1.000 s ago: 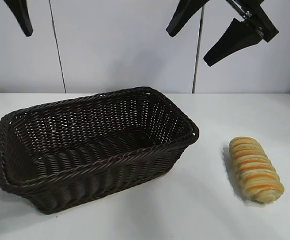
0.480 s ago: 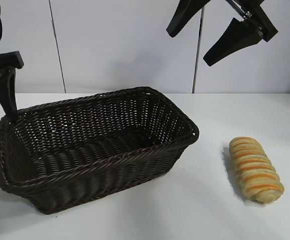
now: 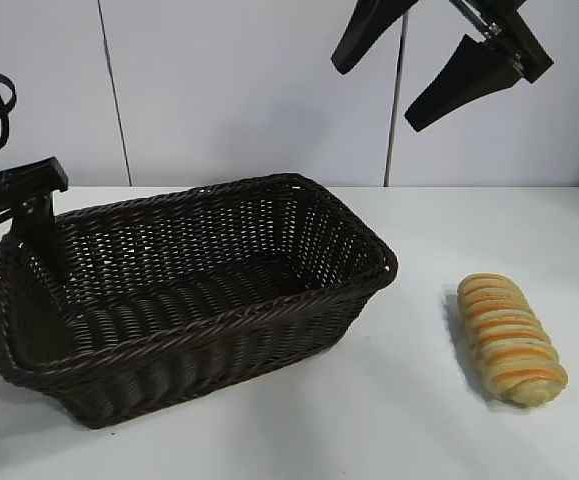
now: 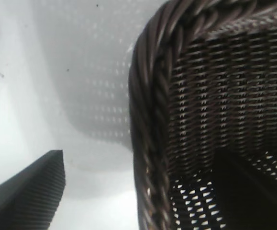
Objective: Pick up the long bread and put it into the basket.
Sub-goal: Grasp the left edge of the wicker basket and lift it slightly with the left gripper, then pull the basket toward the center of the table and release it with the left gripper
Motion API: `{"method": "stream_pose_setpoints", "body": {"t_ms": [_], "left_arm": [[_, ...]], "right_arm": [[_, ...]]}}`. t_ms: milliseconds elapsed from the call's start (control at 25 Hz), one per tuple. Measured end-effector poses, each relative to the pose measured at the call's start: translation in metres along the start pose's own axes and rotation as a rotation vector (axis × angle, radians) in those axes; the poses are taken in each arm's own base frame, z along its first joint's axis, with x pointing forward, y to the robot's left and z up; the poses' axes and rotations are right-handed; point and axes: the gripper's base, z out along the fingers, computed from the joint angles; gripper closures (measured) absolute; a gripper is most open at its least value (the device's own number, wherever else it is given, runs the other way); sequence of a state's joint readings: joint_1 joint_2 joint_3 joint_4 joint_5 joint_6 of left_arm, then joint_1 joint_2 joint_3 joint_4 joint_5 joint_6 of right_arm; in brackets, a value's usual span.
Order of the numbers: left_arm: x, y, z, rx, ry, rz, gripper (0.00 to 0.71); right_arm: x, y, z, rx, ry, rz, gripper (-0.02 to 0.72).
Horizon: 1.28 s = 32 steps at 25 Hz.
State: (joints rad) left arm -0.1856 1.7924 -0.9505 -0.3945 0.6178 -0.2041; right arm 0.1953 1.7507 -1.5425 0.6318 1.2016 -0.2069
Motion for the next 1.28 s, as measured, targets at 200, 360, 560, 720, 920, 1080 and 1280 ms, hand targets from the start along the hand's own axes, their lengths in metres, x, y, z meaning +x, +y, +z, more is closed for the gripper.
{"method": "stream_pose_setpoints", "body": {"t_ms": [200,360,560,720,920,1080,1280], "left_arm": [[-0.002,0.0,0.003,0.003,-0.011,0.009,0.537],[0.0,0.0,0.003,0.007,0.006,0.007,0.611],[0.0,-0.001,-0.014,0.009,0.05,0.047,0.611],[-0.017,-0.011,-0.056,0.027,0.089,0.185,0.611],[-0.042,-0.021,-0.108,0.066,0.088,0.308,0.611],[-0.052,-0.02,-0.117,0.071,0.061,0.307,0.611],[-0.062,-0.016,-0.089,0.053,0.112,0.287,0.611]], "right_arm": [[0.0,0.0,0.0,0.001,-0.001,0.0,0.168],[0.0,0.0,0.0,0.003,0.0,-0.001,0.168],[0.0,0.0,0.0,0.003,-0.001,-0.001,0.168],[0.0,0.0,0.0,0.004,-0.004,-0.001,0.168],[-0.001,0.0,0.0,0.005,-0.009,-0.001,0.168],[-0.001,0.0,0.0,0.005,-0.011,-0.001,0.168],[-0.001,-0.001,0.0,0.006,-0.014,-0.001,0.168]]}}
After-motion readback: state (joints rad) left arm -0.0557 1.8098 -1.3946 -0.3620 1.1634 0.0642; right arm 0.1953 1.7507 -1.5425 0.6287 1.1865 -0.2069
